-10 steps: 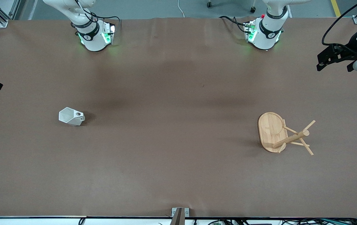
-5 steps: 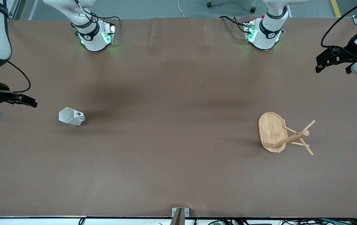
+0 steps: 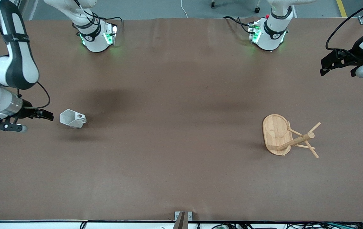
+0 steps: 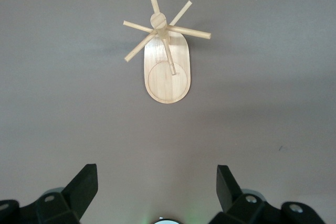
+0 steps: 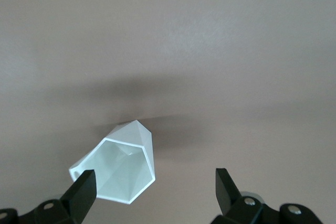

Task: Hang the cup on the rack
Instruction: 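Reach the right gripper to the white cup and grasp it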

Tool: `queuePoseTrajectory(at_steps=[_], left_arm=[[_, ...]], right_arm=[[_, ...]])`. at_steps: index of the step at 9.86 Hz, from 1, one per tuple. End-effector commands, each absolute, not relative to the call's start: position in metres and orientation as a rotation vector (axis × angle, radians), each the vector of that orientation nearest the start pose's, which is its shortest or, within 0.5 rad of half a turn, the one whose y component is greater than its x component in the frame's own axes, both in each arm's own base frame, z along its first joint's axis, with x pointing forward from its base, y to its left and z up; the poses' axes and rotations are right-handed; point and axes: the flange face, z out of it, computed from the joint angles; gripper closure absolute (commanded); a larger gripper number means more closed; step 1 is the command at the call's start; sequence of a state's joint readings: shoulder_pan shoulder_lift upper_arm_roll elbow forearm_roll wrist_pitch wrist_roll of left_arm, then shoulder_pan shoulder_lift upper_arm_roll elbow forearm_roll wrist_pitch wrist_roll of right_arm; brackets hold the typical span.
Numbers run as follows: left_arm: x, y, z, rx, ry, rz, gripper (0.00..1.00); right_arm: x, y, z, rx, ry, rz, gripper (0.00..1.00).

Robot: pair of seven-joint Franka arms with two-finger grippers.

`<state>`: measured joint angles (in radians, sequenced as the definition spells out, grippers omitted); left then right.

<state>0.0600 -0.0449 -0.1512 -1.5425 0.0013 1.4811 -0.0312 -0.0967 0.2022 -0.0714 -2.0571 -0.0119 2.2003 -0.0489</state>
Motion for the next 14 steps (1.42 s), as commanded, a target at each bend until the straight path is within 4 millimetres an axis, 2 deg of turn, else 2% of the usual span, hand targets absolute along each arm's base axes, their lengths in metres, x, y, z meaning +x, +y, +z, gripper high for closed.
queuePoseTrajectory(at_steps=[1,3,4,6,7,8,10,11,12,14], left_arm=[[0.538,-0.053,0.642,-3.114,0.119,0.079,0.0],[0.539,-0.052,0.641,-3.114,0.115,0.082,0.0],[0.54,-0.051,0.639,-3.114,0.112,0.086,0.0],[0.543,-0.051,0.636,-3.117,0.113,0.094,0.0],[0.546,-0.051,0.638,-3.119,0.113,0.084,0.0],[0.547,-0.05,0.637,-3.118,0.11,0.086,0.0],[0.548,-0.051,0.635,-3.118,0.115,0.091,0.0],[0.549,-0.05,0.634,-3.118,0.113,0.096,0.0],[0.549,-0.05,0.634,-3.119,0.113,0.096,0.0],[0.55,-0.05,0.631,-3.12,0.113,0.103,0.0]], right_arm=[[0.563,-0.096,0.309,-3.145,0.117,0.098,0.0],[0.557,-0.094,0.281,-3.151,0.065,0.063,0.0],[0.547,-0.09,0.268,-3.148,0.024,0.069,0.0],[0.543,-0.089,0.258,-3.151,-0.023,0.046,0.0],[0.544,-0.09,0.252,-3.154,-0.023,0.032,0.08],[0.544,-0.089,0.245,-3.153,-0.04,0.039,0.3],[0.545,-0.088,0.233,-3.139,-0.058,0.065,0.85],[0.544,-0.087,0.231,-3.124,-0.03,0.064,0.98],[0.544,-0.084,0.224,-3.117,-0.045,0.084,0.99],[0.548,-0.081,0.229,-3.106,-0.115,0.122,0.99]])
